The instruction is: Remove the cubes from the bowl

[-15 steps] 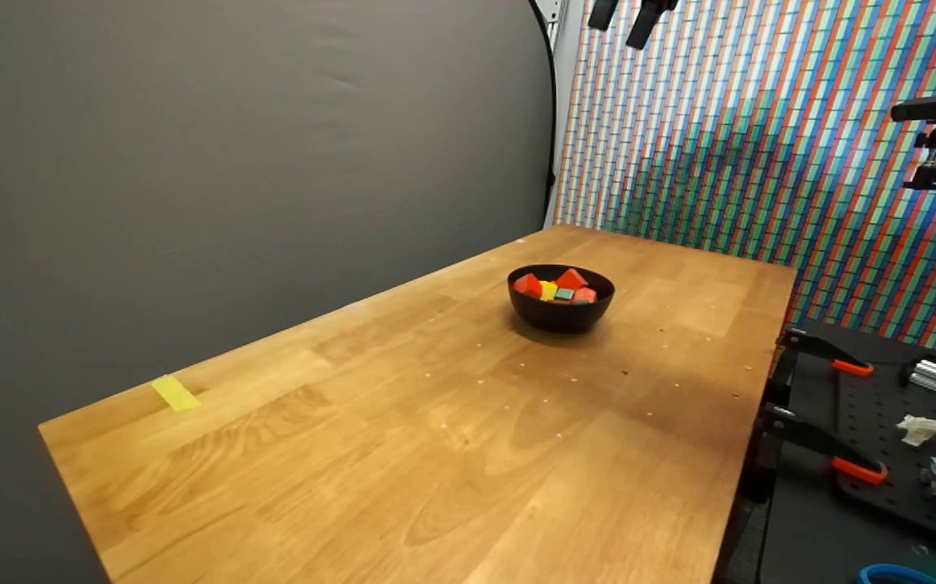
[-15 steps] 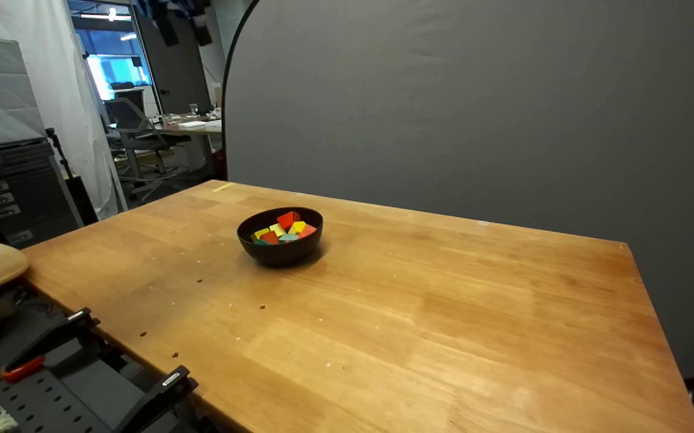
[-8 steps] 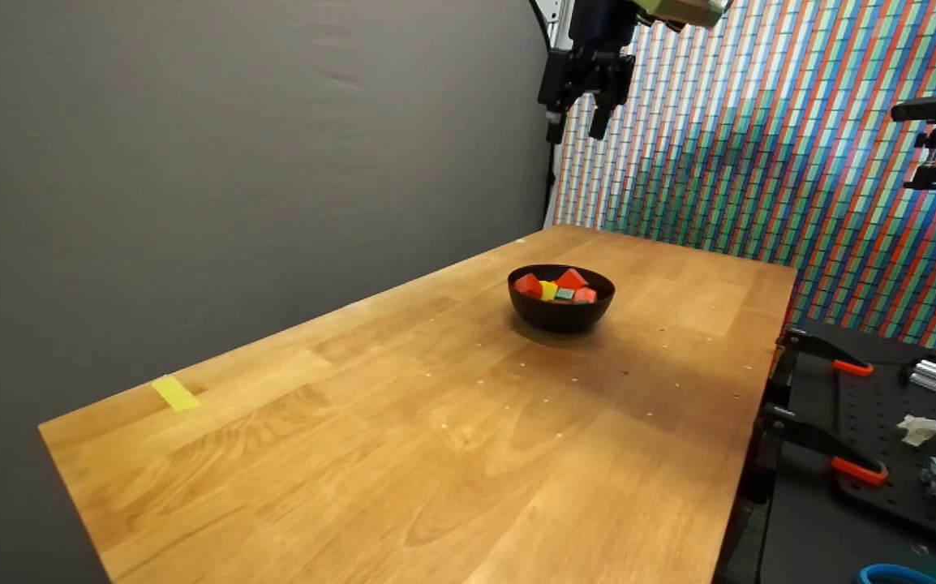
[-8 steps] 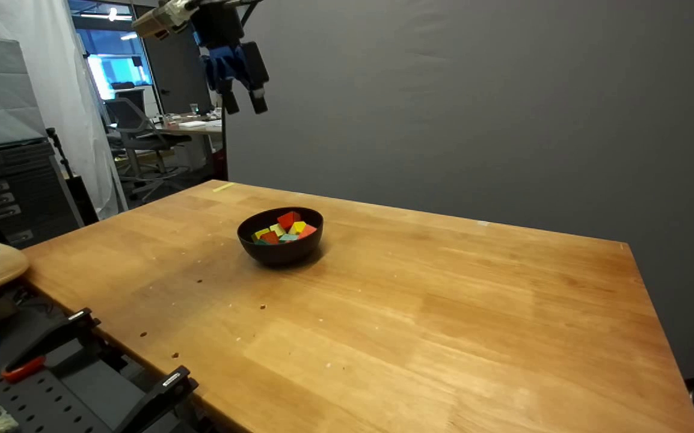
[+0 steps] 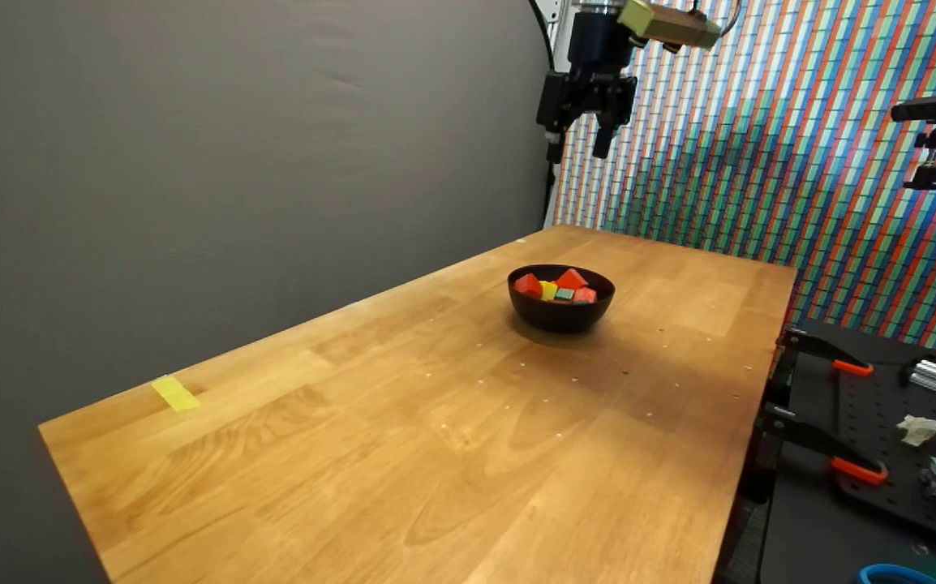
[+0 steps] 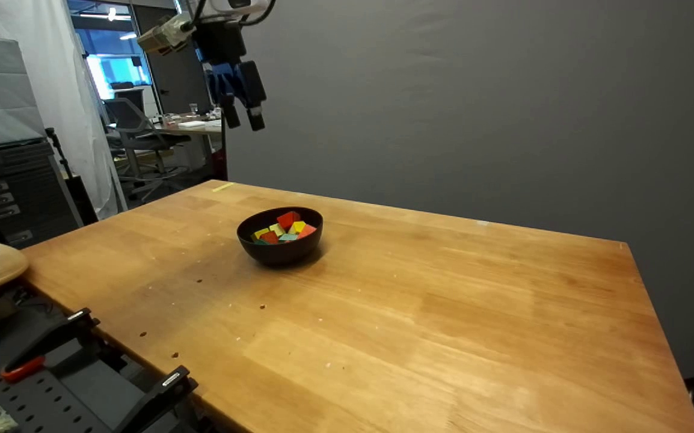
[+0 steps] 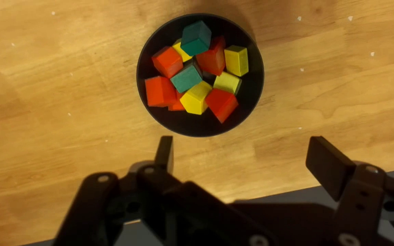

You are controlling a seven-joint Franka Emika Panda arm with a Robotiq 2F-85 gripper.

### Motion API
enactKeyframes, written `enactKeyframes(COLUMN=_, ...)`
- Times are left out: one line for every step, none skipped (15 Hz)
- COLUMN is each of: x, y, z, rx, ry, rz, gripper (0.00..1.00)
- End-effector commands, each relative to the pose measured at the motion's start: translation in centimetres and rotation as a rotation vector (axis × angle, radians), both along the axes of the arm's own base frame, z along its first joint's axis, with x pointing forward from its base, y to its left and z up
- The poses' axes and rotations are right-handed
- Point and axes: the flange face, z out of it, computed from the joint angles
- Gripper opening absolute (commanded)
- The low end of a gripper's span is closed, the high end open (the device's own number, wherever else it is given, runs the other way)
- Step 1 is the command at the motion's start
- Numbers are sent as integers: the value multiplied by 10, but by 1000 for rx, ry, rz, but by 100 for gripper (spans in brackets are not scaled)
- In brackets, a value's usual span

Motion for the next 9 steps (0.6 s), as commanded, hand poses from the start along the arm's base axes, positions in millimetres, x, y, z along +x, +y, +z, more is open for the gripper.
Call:
enactKeyframes(x=15, y=-9, z=-51, rx=39, ry=13, rz=-74, gripper=100)
enactKeyframes(x=17, y=-11, z=-65, rx=43, ry=19, rz=-79, gripper=100)
enactKeyframes(x=21, y=-14, z=-79, rx=46, ry=18, rz=-84, gripper=100)
enactKeyframes(x=26, y=-17, z=-92, rx=50, ry=16, rz=-100, gripper=100)
enactKeyframes(x=28, y=-20, z=-105, rx=67, ry=28, rz=-114, gripper=100)
enactKeyframes(x=29, y=-22, z=-116, rx=77, ry=34, rz=-127, gripper=100)
enactKeyframes(x=28, y=-24, z=-129, rx=94, ry=48, rz=-145, gripper=100)
enactKeyframes(x=28, y=-25, z=-141, rx=107, ry=57, rz=-164, gripper=100)
enactKeyframes(x=28, y=-26, z=-151, rx=115, ry=58, rz=-185, gripper=100)
